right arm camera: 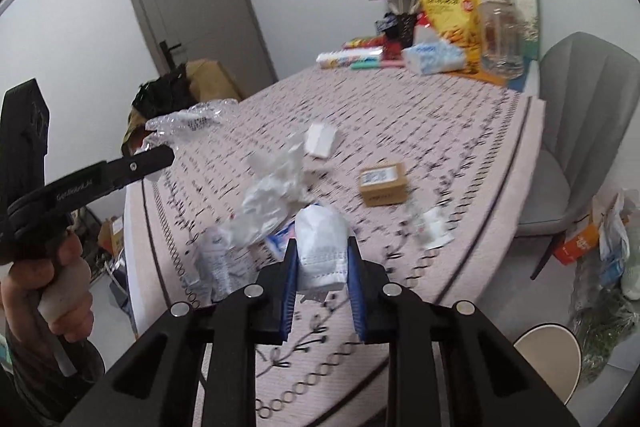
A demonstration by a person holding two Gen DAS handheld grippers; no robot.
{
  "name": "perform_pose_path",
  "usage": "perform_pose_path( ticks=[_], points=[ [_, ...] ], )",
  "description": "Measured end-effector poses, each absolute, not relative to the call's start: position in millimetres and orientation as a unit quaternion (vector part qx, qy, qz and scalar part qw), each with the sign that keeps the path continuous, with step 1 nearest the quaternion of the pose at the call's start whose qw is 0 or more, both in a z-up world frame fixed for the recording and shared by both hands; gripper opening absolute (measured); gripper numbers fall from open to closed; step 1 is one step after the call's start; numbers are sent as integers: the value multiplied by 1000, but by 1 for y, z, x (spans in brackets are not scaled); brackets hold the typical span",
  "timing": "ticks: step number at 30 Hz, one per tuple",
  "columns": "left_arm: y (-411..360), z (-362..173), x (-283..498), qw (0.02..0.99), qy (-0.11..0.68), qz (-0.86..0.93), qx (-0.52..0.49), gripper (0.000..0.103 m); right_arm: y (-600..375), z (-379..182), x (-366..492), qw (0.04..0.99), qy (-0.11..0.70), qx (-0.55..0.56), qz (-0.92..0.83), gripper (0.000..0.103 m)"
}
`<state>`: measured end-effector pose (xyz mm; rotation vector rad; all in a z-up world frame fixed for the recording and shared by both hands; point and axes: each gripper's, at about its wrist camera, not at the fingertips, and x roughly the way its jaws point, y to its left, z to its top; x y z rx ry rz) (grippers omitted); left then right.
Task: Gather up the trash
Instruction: 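Lift the bottle with the left gripper while the right gripper grasps a white tissue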
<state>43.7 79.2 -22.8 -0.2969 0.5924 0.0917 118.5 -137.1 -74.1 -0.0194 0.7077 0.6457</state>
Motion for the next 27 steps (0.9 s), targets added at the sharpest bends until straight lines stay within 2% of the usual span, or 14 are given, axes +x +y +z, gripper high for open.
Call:
perform_pose_path(
  ticks=[12, 27],
  points=[
    [-11, -11, 81, 948, 298, -40, -101, 32, -229, -61, 130, 919, 324, 24, 222, 23],
    [-121, -35, 142, 926, 352, -123, -60, 32, -339, -104, 148, 923, 363, 57, 112, 24]
  ],
)
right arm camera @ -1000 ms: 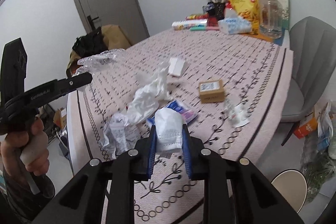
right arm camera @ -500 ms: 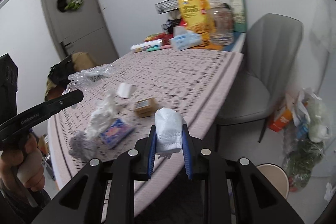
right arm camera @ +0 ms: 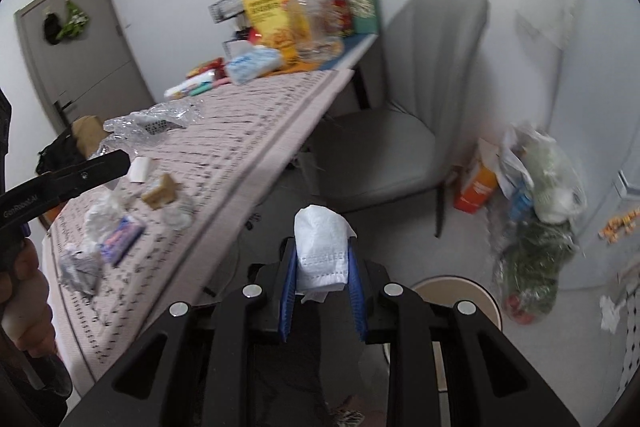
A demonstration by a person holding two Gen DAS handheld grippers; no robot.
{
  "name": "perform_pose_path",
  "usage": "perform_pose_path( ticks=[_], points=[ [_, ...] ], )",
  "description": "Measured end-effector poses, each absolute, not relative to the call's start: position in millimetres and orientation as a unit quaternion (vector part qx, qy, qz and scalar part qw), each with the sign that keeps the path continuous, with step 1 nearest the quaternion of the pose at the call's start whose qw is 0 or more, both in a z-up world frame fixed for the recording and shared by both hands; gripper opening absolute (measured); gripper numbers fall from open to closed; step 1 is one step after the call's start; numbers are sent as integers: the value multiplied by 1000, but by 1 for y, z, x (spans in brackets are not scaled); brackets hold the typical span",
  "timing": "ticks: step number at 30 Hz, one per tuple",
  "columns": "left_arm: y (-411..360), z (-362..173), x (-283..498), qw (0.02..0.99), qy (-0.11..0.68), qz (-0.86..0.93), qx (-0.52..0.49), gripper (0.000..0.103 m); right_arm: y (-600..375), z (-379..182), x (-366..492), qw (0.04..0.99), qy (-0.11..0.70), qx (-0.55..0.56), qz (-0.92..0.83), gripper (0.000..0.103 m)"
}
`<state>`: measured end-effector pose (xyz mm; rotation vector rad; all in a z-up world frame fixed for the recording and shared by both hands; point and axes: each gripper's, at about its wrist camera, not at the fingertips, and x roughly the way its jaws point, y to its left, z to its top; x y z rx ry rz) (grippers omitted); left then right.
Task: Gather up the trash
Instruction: 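Lift the bottle with the left gripper while the right gripper grasps a white tissue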
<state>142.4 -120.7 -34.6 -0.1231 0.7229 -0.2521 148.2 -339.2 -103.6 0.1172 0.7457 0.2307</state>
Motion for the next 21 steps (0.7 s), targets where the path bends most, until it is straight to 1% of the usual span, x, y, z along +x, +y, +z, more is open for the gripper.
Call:
perform_pose_path(
  ticks=[9, 18, 21],
  points=[
    [-175, -65, 171, 905, 395, -152, -37, 32, -387, -141, 155, 916, 384, 87, 73, 24],
    [-220, -103, 188, 883, 438, -168, -15, 32, -440, -201, 171, 900, 413, 139, 23, 25],
    [-229, -119, 195, 875, 455, -166, -12, 32, -452, -223, 181, 894, 419, 159, 19, 27]
  ],
)
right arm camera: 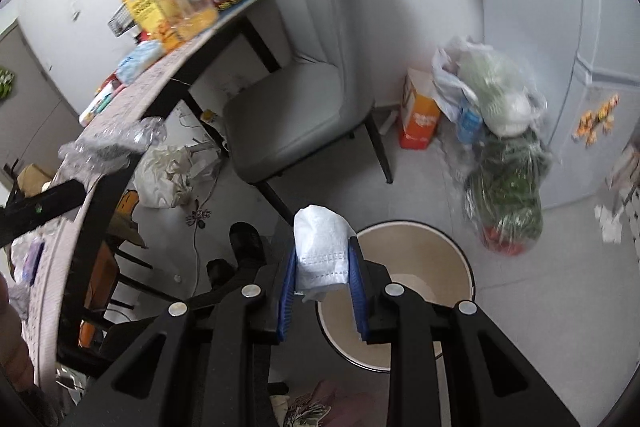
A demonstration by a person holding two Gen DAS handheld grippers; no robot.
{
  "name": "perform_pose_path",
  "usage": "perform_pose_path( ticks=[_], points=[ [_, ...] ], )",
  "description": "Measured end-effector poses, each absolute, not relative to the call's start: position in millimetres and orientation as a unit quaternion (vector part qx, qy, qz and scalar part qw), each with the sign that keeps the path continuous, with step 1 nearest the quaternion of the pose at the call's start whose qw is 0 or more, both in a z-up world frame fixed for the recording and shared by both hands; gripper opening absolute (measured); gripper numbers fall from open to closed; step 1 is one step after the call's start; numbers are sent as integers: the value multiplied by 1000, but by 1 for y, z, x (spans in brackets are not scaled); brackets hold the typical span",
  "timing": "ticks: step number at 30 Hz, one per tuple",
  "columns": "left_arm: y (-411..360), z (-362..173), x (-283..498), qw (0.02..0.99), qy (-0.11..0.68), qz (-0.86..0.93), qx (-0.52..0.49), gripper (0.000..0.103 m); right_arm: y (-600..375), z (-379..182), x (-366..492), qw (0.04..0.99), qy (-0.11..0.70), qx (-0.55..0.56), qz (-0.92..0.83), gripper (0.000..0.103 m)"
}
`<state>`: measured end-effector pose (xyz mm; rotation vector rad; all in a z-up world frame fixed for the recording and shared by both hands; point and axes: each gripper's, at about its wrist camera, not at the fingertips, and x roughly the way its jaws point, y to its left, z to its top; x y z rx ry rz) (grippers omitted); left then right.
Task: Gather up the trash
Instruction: 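Lift the bottle with the left gripper while the right gripper grasps a white tissue, then open both grippers over the beige bin, dropping bottle and tissue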
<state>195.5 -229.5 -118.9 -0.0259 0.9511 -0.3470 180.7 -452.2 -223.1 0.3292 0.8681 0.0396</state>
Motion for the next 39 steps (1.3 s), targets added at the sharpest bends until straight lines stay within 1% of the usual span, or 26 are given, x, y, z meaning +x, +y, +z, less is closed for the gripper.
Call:
perform_pose_path(
  ticks=[4, 5, 8, 9, 10, 17, 29, 30, 31, 32, 33, 34, 36, 39],
  points=[
    [-236, -135, 202, 865, 475, -161, -11, 32, -466, -248, 192, 894, 411, 176, 11, 34],
    [-237, -139, 204, 864, 478, -157, -9, 32, -469, -253, 195, 892, 415, 180, 7, 40],
    [-239, -146, 206, 861, 486, -154, -6, 32, -479, -265, 199, 888, 416, 197, 2, 52],
    [-240, -148, 206, 860, 487, -153, -4, 32, -482, -266, 199, 888, 416, 198, 0, 59],
    [-242, -149, 208, 859, 489, -154, -3, 32, -484, -266, 198, 888, 416, 196, -2, 62],
    [-268, -170, 217, 840, 512, -180, -3, 32, -507, -254, 184, 891, 409, 195, -31, 64],
    [-351, -216, 232, 787, 570, -235, 21, 32, -544, -242, 146, 887, 409, 201, -77, 64],
    [-355, -217, 233, 784, 571, -242, 17, 34, -547, -242, 143, 886, 408, 204, -81, 64],
    [-359, -217, 235, 781, 571, -252, 9, 51, -549, -242, 142, 886, 408, 206, -84, 64],
    [-362, -216, 236, 781, 569, -258, 5, 63, -551, -242, 140, 885, 408, 207, -87, 64],
    [-363, -211, 236, 785, 560, -265, -3, 79, -553, -242, 139, 885, 408, 208, -89, 64],
    [-361, -204, 235, 792, 548, -271, -13, 83, -554, -243, 137, 884, 408, 210, -92, 64],
    [-356, -193, 235, 801, 532, -274, -17, 86, -553, -244, 134, 882, 410, 213, -95, 64],
    [-340, -176, 238, 812, 521, -260, -24, 86, -548, -245, 134, 880, 413, 217, -91, 64]
  ],
)
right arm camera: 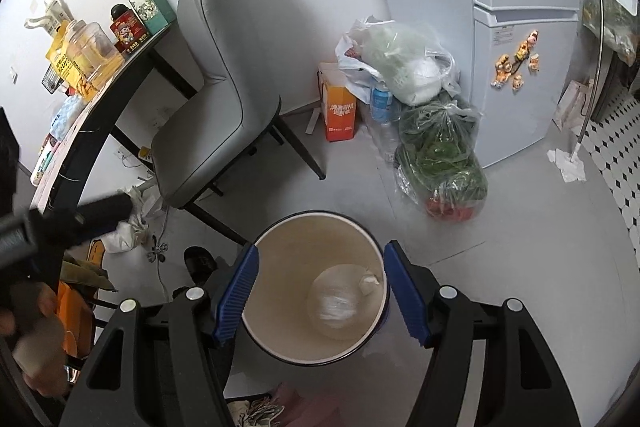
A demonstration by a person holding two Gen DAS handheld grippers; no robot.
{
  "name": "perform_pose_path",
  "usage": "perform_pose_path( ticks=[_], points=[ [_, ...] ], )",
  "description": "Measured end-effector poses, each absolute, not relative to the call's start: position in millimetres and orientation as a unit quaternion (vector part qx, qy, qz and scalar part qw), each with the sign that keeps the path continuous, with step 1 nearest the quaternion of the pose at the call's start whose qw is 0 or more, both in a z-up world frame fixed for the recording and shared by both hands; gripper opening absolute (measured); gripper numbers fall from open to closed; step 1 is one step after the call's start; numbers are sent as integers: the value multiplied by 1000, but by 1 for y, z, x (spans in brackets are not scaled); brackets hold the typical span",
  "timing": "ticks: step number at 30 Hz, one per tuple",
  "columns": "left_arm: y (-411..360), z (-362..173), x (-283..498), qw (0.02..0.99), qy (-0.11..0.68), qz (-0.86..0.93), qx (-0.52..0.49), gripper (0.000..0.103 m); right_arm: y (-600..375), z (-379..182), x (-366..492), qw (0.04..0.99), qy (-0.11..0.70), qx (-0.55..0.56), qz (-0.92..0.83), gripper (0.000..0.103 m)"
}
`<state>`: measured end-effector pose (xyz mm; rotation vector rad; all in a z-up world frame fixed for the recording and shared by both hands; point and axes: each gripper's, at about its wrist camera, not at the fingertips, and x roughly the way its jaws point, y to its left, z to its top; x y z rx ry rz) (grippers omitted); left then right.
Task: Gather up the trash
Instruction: 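Open both grippers over the beige bin, dropping bottle and tissue, then return both tools to the table above the remaining trash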
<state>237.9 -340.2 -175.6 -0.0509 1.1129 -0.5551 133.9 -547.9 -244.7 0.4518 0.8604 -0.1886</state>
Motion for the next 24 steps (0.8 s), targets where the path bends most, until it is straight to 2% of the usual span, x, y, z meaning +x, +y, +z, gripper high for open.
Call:
perform_pose_path(
  ticks=[6, 8, 12, 16, 24],
  points=[
    [-294, -125, 235, 849, 471, -234, -49, 92, -518, -230, 138, 888, 405, 210, -60, 66],
    [-282, -110, 232, 858, 456, -233, -52, 94, -505, -218, 138, 895, 395, 203, -52, 73],
    [-240, -72, 212, 887, 400, -224, -58, 97, -480, -191, 136, 910, 368, 187, -30, 80],
    [-199, -40, 189, 915, 344, -197, -71, 97, -452, -161, 131, 930, 330, 162, -17, 96],
    [-124, 5, 142, 955, 245, -127, -112, 97, -387, -116, 128, 946, 296, 131, 30, 95]
  ],
)
